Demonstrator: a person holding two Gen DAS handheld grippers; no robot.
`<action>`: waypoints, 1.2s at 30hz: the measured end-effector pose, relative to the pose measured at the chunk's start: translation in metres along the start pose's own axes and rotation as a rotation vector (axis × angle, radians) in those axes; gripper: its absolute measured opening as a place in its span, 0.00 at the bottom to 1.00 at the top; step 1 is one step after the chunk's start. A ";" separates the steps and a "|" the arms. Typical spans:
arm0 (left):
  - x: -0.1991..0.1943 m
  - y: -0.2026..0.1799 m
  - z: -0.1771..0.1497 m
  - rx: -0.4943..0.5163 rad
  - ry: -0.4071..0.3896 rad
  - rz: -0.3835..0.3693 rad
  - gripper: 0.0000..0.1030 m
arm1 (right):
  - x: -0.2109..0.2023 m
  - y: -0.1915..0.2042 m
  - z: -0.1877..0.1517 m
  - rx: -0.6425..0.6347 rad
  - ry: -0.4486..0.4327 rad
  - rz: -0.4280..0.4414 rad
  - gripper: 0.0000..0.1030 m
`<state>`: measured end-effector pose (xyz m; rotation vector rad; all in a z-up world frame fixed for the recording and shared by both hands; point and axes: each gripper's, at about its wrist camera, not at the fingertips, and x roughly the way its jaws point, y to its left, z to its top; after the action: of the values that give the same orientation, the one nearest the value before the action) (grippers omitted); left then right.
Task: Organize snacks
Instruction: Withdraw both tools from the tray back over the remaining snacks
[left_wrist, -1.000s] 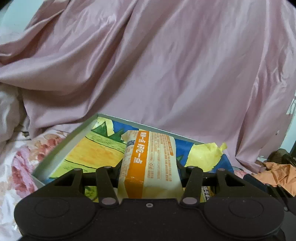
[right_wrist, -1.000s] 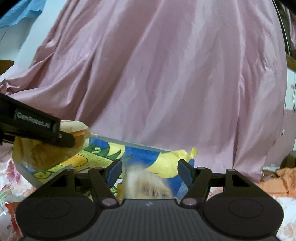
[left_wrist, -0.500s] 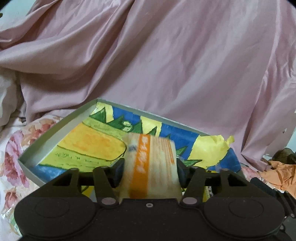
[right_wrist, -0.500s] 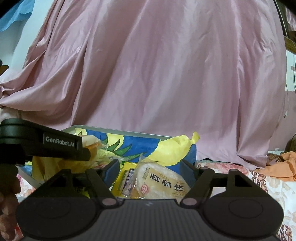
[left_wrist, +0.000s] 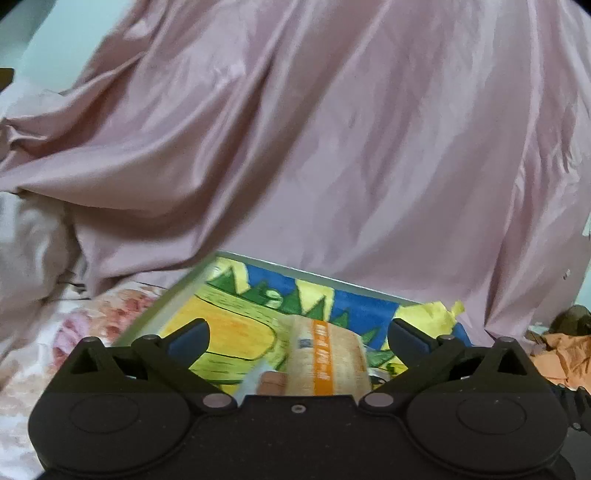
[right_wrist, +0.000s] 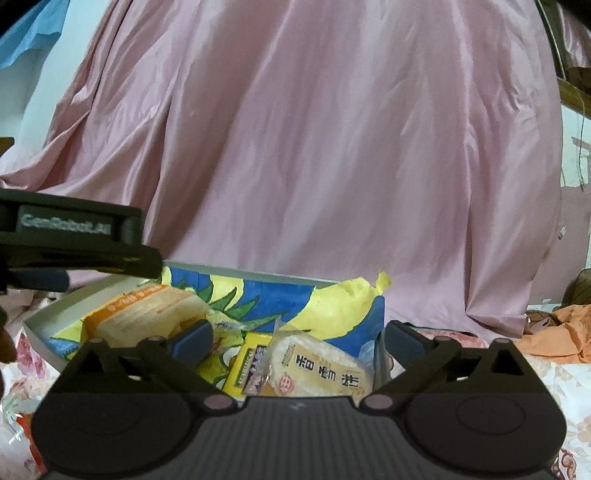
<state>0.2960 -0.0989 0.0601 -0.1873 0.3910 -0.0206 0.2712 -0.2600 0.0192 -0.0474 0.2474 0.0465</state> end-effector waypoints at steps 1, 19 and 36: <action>-0.004 0.003 0.001 -0.003 -0.006 0.006 0.99 | -0.002 0.000 0.001 0.001 -0.007 0.001 1.00; -0.100 0.052 -0.019 -0.017 -0.048 0.097 0.99 | -0.078 0.016 0.003 -0.029 -0.138 0.056 1.00; -0.167 0.103 -0.078 -0.044 0.027 0.169 0.99 | -0.152 0.042 -0.019 0.002 -0.037 0.173 1.00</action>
<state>0.1104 -0.0025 0.0334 -0.1968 0.4334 0.1517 0.1175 -0.2249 0.0364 -0.0229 0.2136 0.2194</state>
